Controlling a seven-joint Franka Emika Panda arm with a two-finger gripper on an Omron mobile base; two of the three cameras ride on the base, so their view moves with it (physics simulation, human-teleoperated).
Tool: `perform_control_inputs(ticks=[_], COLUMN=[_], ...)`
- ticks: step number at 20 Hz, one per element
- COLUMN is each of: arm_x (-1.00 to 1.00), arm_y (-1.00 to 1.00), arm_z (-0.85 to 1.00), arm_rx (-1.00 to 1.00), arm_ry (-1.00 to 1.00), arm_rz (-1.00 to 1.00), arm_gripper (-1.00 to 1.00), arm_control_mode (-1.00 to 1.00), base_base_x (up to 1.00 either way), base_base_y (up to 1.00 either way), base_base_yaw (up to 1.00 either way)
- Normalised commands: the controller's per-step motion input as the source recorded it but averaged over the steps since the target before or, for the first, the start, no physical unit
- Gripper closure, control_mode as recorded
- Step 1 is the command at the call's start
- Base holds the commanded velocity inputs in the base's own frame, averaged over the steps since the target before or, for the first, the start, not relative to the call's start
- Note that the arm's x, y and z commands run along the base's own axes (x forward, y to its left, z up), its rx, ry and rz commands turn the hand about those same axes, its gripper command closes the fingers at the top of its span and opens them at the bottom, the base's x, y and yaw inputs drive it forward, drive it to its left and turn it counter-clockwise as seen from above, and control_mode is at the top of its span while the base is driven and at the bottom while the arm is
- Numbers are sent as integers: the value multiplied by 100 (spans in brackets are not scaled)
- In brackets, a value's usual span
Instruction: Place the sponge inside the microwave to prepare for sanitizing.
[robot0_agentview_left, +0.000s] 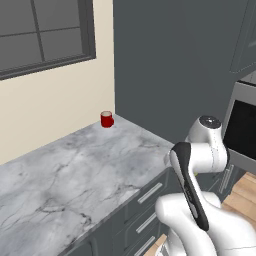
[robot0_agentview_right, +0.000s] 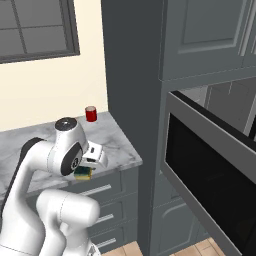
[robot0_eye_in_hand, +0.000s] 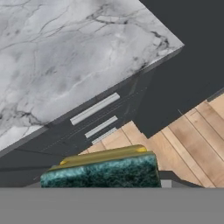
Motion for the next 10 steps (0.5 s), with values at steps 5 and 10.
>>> perform_control_inputs(ticks=[5,10], arm_x=[0,0], arm_y=[0,0], arm_z=[0,0], arm_rx=[0,0], arm_ry=[0,0], arm_rz=[0,0], arm_gripper=[100,100], arm_control_mode=[100,100], base_base_x=[-23,-60], base_base_y=[-1,-7], base_base_yaw=[0,0])
